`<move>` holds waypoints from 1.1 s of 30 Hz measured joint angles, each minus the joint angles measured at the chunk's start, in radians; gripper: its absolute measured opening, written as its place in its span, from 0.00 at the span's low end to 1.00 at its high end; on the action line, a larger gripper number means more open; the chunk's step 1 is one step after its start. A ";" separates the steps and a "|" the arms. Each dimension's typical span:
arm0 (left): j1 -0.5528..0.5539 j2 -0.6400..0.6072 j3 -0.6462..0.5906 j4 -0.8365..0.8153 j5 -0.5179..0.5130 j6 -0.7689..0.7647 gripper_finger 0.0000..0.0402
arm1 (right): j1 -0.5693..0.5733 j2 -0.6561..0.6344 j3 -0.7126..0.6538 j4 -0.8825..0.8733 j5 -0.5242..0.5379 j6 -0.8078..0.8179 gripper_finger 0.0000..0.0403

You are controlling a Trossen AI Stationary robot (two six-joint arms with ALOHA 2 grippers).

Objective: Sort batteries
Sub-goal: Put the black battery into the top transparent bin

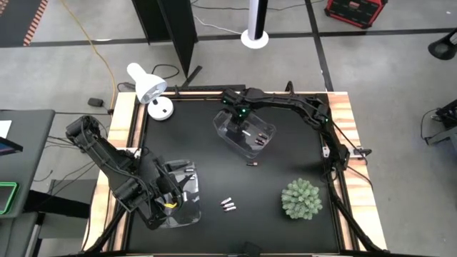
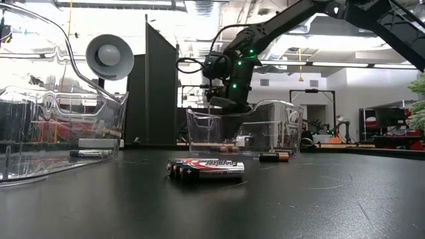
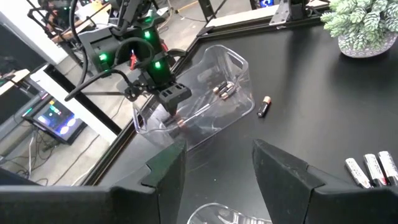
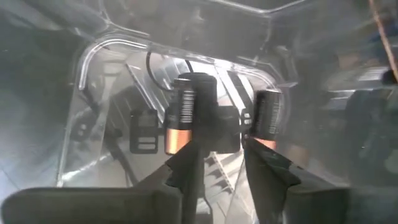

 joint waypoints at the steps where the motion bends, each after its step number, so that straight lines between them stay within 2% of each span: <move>1: 0.000 0.000 0.000 0.000 0.000 0.000 0.44 | 0.000 0.000 0.000 0.000 0.002 0.000 0.35; 8: 0.000 0.000 0.000 0.000 0.000 0.000 0.44 | 0.009 -0.017 0.000 0.029 0.009 -0.033 0.43; 15: 0.000 0.000 0.000 -0.001 0.000 -0.001 0.44 | 0.055 -0.117 0.000 0.059 0.058 -0.084 0.42; 22: 0.000 0.000 0.000 -0.001 0.000 -0.002 0.44 | 0.140 -0.226 -0.003 0.003 0.093 -0.077 0.38; 27: 0.000 0.000 0.000 0.000 0.000 -0.003 0.44 | 0.241 -0.310 -0.120 0.018 0.094 -0.077 0.34; 33: 0.000 0.000 0.000 0.000 0.000 -0.003 0.44 | 0.391 -0.411 -0.368 0.054 0.104 0.013 0.32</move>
